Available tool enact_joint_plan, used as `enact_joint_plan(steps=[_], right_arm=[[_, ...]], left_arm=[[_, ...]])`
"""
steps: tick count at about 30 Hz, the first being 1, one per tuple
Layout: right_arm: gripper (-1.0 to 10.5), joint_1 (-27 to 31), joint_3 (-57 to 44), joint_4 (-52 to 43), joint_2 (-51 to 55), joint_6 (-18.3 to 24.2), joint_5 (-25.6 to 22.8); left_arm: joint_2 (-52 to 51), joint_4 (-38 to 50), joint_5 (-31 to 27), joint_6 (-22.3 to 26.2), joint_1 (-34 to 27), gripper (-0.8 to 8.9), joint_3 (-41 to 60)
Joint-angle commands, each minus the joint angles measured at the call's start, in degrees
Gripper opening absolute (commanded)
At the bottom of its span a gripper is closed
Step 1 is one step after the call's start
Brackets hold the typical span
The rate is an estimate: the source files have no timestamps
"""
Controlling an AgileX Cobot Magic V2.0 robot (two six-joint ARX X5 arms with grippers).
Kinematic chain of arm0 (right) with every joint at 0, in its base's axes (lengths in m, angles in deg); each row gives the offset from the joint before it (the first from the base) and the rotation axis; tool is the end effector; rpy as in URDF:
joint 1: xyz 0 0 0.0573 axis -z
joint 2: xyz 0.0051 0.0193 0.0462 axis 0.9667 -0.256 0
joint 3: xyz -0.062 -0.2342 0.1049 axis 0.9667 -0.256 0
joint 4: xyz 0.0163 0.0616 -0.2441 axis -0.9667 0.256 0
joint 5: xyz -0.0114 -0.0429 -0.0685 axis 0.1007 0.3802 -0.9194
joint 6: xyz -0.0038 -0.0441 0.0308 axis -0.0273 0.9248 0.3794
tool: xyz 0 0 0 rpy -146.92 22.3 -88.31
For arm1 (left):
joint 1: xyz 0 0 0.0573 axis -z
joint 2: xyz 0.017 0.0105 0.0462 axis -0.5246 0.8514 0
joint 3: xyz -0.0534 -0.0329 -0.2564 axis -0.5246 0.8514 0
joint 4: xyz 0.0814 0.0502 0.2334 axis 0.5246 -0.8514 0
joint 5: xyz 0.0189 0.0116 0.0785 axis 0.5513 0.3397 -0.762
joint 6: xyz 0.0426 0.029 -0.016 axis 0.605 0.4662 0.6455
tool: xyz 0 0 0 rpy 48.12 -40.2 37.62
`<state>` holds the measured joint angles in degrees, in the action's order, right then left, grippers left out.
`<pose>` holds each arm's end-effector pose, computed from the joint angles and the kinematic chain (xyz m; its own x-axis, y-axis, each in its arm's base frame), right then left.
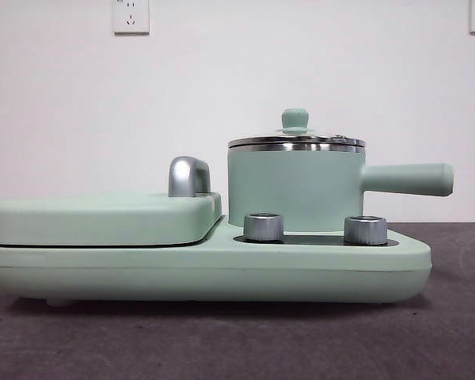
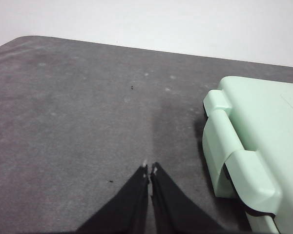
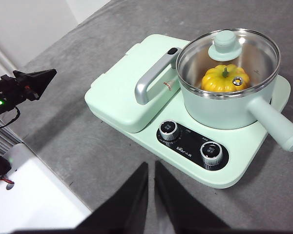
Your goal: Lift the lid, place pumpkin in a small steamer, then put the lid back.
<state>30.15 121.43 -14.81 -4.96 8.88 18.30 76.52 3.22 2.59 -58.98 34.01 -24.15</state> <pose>0.0449 0.0471 0.3531 0.5992 0.6748 -0.4308 -0.6117 0.7331 0.2973 0.0948 -0.0029 0.1566 0.9882 -0.0065 -0.1528 -0.0113 0.9933 -0.1151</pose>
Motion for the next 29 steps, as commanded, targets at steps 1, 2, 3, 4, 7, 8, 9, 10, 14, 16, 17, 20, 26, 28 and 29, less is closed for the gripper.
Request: enact_joint_plan(steps=[1,2,3,4,7,8,9,10,14,16,17,20,26,28,29], right_arm=[[0.2,-0.61,0.42,-0.59,-0.31,0.61,-0.07],[0.2,-0.61,0.42,-0.59,-0.31,0.61,-0.07],[0.2,-0.61,0.42,-0.59,-0.31,0.61,-0.07],[0.2,-0.61,0.42,-0.59,-0.31,0.61,-0.07],[0.2,-0.61,0.42,-0.59,-0.31,0.61,-0.07],[0.2,-0.61,0.42,-0.59,-0.31,0.61,-0.07],[0.2,-0.61,0.42,-0.59,-0.31,0.61,-0.07],[0.2,-0.61,0.42,-0.59,-0.31,0.61,-0.07],[0.2,-0.61,0.42,-0.61,-0.31,0.74,-0.26],[0.2,0.44,0.39,-0.57,0.11,1.18,-3.19],[0.2,1.55,0.33,-0.61,0.66,1.22,-4.26],[0.2,7.76,-1.38,-2.95,1.42,1.27,-4.31],[0.2,23.45,-15.85,-21.20,6.47,2.23,-5.35],[0.2,27.45,-22.36,-27.74,9.18,2.32,-6.73],[0.2,28.83,-25.05,-30.29,10.34,2.40,-7.45]], left_arm=[[-0.09,-0.35,0.15,0.70,-0.15,0.19,1.09],[-0.09,-0.35,0.15,0.70,-0.15,0.19,1.09],[-0.09,-0.35,0.15,0.70,-0.15,0.19,1.09],[-0.09,-0.35,0.15,0.70,-0.15,0.19,1.09],[-0.09,-0.35,0.15,0.70,-0.15,0.19,1.09],[-0.09,-0.35,0.15,0.70,-0.15,0.19,1.09],[-0.09,-0.35,0.15,0.70,-0.15,0.19,1.09],[-0.09,-0.35,0.15,0.70,-0.15,0.19,1.09],[-0.09,-0.35,0.15,0.70,-0.15,0.19,1.09],[-0.09,-0.35,0.15,0.70,-0.15,0.19,1.09],[-0.09,-0.35,0.15,0.70,-0.15,0.19,1.09],[-0.09,-0.37,0.15,0.70,-0.15,0.19,1.09],[-0.09,-0.37,0.15,0.70,-0.15,0.19,1.07],[-0.09,-0.37,0.17,0.70,-0.15,0.19,1.07],[-0.09,-0.37,0.15,0.70,-0.15,0.19,1.07]])
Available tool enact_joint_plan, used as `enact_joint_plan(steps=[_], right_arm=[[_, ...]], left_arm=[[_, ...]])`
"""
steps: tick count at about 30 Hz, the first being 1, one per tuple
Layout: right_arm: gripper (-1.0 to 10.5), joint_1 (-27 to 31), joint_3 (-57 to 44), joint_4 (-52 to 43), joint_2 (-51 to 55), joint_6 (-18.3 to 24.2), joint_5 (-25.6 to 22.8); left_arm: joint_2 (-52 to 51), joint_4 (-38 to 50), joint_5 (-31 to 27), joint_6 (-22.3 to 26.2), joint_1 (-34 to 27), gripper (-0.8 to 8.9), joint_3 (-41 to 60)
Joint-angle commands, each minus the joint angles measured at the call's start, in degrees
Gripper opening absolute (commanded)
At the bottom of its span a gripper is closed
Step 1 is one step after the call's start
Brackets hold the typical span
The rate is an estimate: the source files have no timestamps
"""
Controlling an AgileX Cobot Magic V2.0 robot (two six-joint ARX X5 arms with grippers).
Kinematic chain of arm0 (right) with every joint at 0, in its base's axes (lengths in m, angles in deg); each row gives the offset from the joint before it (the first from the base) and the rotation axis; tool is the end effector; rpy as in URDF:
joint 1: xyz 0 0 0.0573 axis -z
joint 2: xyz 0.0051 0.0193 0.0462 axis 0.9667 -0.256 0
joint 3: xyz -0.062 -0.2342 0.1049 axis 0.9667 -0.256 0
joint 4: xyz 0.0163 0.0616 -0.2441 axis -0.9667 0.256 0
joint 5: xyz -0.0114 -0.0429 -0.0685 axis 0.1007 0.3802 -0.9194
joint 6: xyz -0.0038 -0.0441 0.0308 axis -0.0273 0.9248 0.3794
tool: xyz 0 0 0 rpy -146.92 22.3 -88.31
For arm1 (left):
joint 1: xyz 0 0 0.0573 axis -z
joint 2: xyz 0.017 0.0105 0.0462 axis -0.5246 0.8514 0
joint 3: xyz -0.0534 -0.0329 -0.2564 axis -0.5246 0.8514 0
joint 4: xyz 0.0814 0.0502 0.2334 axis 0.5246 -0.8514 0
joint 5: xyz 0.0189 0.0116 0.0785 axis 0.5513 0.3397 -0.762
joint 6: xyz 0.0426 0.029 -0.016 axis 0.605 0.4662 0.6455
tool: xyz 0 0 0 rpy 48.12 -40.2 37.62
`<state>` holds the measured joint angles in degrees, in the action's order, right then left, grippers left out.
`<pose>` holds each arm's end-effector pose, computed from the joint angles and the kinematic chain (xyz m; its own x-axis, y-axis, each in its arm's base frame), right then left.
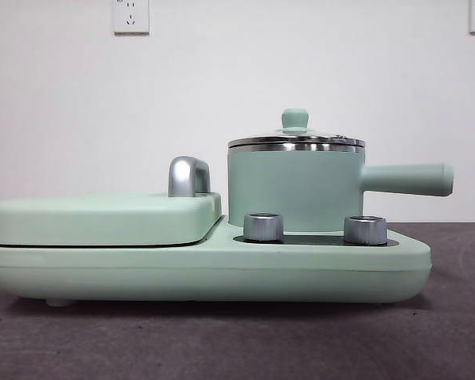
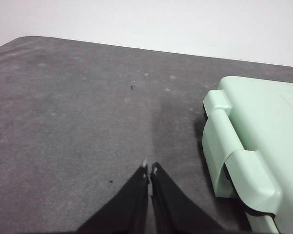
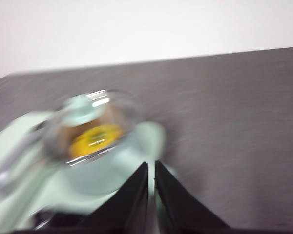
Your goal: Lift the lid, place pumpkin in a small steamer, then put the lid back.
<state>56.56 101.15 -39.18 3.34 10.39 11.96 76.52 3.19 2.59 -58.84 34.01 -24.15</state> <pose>0.0825 0.0261 0.2949 0.9396 0.2557 -0.2274 -0.1944 0.9458 0.2602 0.0947 -0.0029 0.1566 0.9881 -0.0065 -0.1534 -0.0110 0.9936 -0.1126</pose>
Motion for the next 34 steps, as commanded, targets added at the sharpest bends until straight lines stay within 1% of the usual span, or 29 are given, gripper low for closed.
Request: enact_joint_plan(steps=[1,4,7,12,15,17,25,29,34], right_arm=[[0.2,3.89,-7.85,-8.24,3.45,0.92,-1.79],[0.2,7.30,-15.78,-13.42,7.41,2.82,-2.69],[0.2,9.25,-21.92,-16.33,11.02,5.55,-2.43],[0.2,10.32,-28.33,-16.48,16.26,10.93,-0.59],[0.2,10.54,-30.82,-16.48,18.38,12.74,-0.37],[0.2,10.95,-31.78,-16.50,19.34,13.68,0.59],[0.2,13.97,-34.16,-17.14,19.87,14.53,6.51],[0.2,14.47,-34.27,-17.42,19.87,15.78,6.14],[0.2,14.73,-34.77,-18.86,19.87,15.78,6.16]], left_arm=[[-0.09,-0.35,0.15,0.57,-0.15,0.19,1.07],[-0.09,-0.35,0.17,0.57,-0.15,0.19,1.07],[-0.09,-0.35,0.15,0.57,-0.15,0.19,1.07],[-0.09,-0.35,0.15,0.57,-0.15,0.19,1.07],[-0.09,-0.35,0.15,0.57,-0.15,0.19,1.07],[-0.09,-0.35,0.15,0.57,-0.15,0.19,1.07],[-0.09,-0.35,0.15,0.57,-0.15,0.19,1.07],[-0.09,-0.33,0.15,0.57,-0.15,0.19,1.07],[-0.09,-0.35,0.17,0.57,-0.15,0.19,1.07]])
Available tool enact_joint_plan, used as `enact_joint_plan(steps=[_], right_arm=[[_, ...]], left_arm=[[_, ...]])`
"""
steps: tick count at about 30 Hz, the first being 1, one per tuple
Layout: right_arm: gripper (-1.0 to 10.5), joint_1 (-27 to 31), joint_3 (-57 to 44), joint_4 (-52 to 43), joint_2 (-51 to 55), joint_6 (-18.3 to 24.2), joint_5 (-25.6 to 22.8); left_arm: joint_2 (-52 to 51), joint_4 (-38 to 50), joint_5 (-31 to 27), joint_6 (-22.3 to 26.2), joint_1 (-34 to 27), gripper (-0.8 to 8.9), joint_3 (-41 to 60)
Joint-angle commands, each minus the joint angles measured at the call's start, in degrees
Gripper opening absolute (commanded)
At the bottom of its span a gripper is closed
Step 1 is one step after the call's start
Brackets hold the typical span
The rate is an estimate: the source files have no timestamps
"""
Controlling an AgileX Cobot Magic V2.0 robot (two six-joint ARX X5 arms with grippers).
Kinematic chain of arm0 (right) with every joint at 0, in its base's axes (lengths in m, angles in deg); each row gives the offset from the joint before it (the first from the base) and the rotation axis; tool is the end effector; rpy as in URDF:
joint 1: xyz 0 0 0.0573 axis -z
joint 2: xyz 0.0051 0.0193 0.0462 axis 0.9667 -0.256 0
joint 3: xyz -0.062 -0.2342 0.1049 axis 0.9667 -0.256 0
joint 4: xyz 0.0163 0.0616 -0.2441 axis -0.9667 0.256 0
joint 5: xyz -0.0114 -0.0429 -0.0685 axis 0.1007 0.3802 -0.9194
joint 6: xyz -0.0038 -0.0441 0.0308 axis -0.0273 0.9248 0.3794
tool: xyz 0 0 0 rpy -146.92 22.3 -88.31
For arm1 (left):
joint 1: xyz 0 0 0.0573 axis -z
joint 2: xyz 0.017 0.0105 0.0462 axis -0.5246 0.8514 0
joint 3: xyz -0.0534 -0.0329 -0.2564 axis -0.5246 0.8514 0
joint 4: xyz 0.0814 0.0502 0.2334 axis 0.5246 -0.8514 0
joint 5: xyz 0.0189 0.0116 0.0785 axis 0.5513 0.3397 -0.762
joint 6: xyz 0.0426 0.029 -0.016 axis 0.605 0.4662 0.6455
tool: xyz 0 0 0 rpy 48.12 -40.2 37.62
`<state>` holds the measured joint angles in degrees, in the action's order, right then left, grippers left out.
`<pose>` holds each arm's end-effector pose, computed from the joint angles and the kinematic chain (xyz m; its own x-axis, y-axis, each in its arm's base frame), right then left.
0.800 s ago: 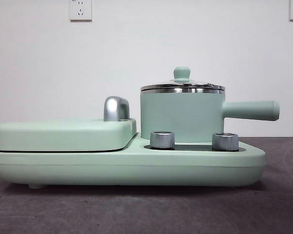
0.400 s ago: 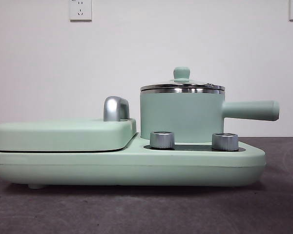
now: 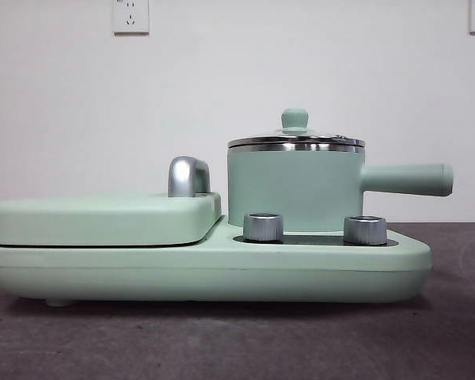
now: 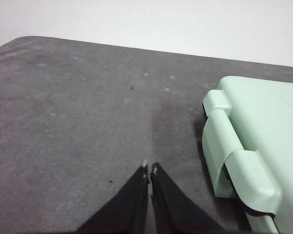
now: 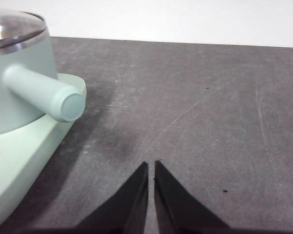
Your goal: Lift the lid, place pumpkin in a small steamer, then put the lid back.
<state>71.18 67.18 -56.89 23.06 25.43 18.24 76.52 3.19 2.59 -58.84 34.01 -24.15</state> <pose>0.0948 0.0082 0.1536 0.9783 0.1204 -0.1684 -0.1170 0.9927 0.0299 0.0947 -0.0029 0.1566 0.9881 -0.0065 -0.1534 -0.0110 0.9936 -0.1126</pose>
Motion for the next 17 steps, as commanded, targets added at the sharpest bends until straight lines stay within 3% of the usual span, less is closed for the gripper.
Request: enact_joint_plan(steps=[1,17], right_arm=[[0.2,0.11,-0.81,-1.44,0.15,0.74,-0.02],[0.2,0.11,-0.79,-1.95,0.15,0.74,-0.02]], left_arm=[[-0.09,-0.35,0.17,0.57,-0.15,0.19,1.07],[-0.09,-0.35,0.15,0.57,-0.15,0.19,1.07]])
